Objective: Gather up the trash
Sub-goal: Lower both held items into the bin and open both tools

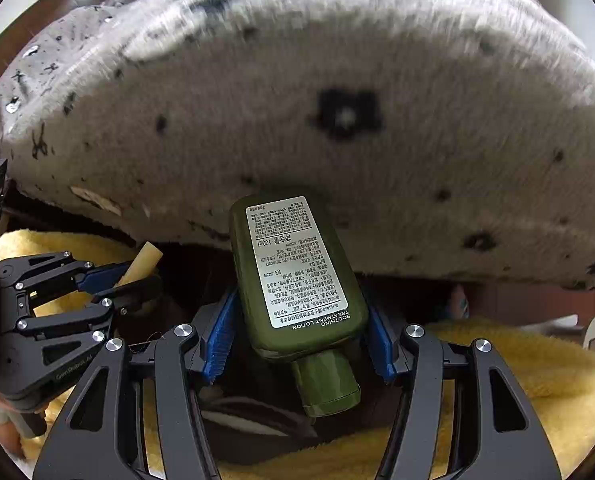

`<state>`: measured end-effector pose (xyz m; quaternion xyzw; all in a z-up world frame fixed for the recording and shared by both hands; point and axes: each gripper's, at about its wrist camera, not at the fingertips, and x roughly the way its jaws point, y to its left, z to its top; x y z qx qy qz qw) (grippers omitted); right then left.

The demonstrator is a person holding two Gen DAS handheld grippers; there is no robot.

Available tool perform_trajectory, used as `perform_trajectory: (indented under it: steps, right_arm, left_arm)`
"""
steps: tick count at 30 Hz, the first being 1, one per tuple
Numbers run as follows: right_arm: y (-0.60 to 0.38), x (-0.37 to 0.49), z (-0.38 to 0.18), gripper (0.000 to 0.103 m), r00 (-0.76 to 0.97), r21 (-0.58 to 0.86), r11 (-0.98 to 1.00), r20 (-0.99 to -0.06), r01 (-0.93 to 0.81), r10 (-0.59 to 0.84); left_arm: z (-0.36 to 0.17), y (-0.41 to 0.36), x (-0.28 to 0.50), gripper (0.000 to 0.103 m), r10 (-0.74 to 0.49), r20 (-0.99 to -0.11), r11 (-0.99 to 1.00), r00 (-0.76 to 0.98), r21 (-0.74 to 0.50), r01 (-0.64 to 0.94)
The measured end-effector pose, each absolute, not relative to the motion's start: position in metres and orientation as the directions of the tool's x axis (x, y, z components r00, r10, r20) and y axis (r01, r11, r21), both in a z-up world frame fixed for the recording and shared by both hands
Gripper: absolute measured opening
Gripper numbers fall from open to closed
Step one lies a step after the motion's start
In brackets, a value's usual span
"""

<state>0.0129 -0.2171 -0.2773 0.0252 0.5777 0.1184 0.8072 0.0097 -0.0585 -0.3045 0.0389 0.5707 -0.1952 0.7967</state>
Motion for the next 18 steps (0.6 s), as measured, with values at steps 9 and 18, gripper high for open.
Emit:
perform_trajectory:
  steps: [9,18]
  right_arm:
    - [-0.213,0.012,-0.297,0.059,0.254,0.196,0.968,-0.939,-0.155,0.231]
    - [-0.225,0.022,-0.287,0.069,0.287,0.19,0.975,-0.933,-0.114,0.215]
  left_arm:
    - [-0.325,-0.067,0.003,0.019,-0.292,-0.935,0.906,0.2,-0.203,0.371]
    - [-0.311,-0.049,0.021,0.043,-0.293,-0.933,0.913,0.208,-0.208,0.352]
